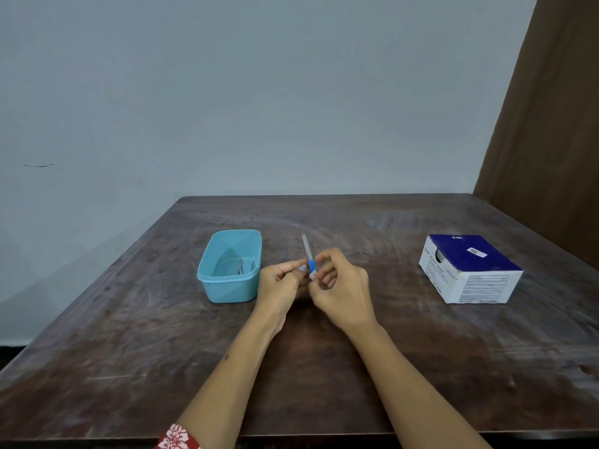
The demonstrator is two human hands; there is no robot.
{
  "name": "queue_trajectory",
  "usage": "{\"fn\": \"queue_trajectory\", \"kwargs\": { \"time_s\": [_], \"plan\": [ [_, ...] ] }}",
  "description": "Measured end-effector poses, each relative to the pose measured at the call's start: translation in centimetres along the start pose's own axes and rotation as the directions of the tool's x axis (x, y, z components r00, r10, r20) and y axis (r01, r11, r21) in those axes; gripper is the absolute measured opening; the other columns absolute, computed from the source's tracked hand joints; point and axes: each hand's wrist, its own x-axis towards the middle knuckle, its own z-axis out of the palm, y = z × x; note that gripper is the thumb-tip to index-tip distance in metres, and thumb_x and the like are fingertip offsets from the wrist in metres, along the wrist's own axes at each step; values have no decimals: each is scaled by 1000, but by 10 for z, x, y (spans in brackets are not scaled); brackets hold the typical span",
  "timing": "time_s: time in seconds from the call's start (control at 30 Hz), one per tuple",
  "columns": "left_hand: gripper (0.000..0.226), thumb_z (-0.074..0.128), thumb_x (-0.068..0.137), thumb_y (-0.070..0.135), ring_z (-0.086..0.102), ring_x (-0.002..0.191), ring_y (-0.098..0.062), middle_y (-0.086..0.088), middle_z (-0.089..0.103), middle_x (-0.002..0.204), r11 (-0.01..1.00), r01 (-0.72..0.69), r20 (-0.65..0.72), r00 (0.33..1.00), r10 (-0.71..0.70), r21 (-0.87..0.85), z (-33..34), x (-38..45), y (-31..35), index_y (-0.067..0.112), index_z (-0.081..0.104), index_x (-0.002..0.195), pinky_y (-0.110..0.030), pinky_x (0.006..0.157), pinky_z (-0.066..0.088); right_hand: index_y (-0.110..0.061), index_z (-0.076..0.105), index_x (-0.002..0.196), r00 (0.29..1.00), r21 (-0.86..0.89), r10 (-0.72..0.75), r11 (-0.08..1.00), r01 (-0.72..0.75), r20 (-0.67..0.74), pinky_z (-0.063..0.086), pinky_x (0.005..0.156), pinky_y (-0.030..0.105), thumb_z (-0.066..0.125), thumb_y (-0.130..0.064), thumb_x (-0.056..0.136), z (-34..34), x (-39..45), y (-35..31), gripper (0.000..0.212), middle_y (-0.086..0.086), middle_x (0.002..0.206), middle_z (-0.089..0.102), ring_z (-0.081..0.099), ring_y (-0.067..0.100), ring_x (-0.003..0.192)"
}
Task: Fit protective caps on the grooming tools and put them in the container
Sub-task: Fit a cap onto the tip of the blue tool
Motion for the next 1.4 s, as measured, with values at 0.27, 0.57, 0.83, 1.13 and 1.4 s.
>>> {"fn": "queue_trajectory", "kwargs": {
  "time_s": [0.27, 0.57, 0.83, 1.13, 1.4],
  "plan": [
    [19, 53, 90, 2, 72, 77, -20, -9, 75, 81, 1000, 12, 16, 1000, -12, -24, 1, 0, 0, 8, 70, 97, -24, 60, 57, -19, 62, 101, 999, 7, 0, 1000, 0, -42, 51, 68, 13, 70, -2, 73, -2, 1, -3, 33, -4, 78, 66, 60, 4, 71],
    [20, 52, 90, 1, 72, 78, -21, -9, 75, 81, 998, 1, 59, 998, 3, -60, 2, -1, 0, 6, 71, 95, -23, 59, 56, -9, 73, 86, 988, -59, -100, 994, 94, -120, 50, 66, 17, 70, 2, 74, 0, 2, -2, 16, 3, 80, 69, 62, 11, 69],
    [19, 53, 91, 2, 72, 79, -20, -9, 74, 83, 998, -21, 4, 1000, 22, -66, 2, -1, 1, 8, 70, 95, -24, 61, 57, -8, 74, 83, 992, -88, -102, 992, 95, -76, 51, 66, 20, 70, 3, 72, 0, 1, -4, 16, 3, 79, 69, 62, 13, 68],
    [18, 54, 90, 4, 72, 78, -20, -10, 74, 81, 995, -38, -23, 999, 36, -90, 1, 1, 0, 11, 71, 90, -23, 60, 56, -7, 73, 79, 993, -115, -112, 988, 107, -38, 47, 61, 16, 71, 4, 68, -1, 0, -7, 16, 3, 75, 67, 60, 14, 64],
    [21, 52, 92, 3, 72, 75, -18, -7, 75, 77, 994, -34, 66, 997, 41, -102, 2, 2, -4, 10, 72, 89, -22, 58, 55, -7, 74, 86, 985, -127, -145, 983, 132, -93, 47, 72, 18, 68, 5, 74, -2, 1, -7, 18, 4, 83, 71, 62, 15, 77]
  ]
}}
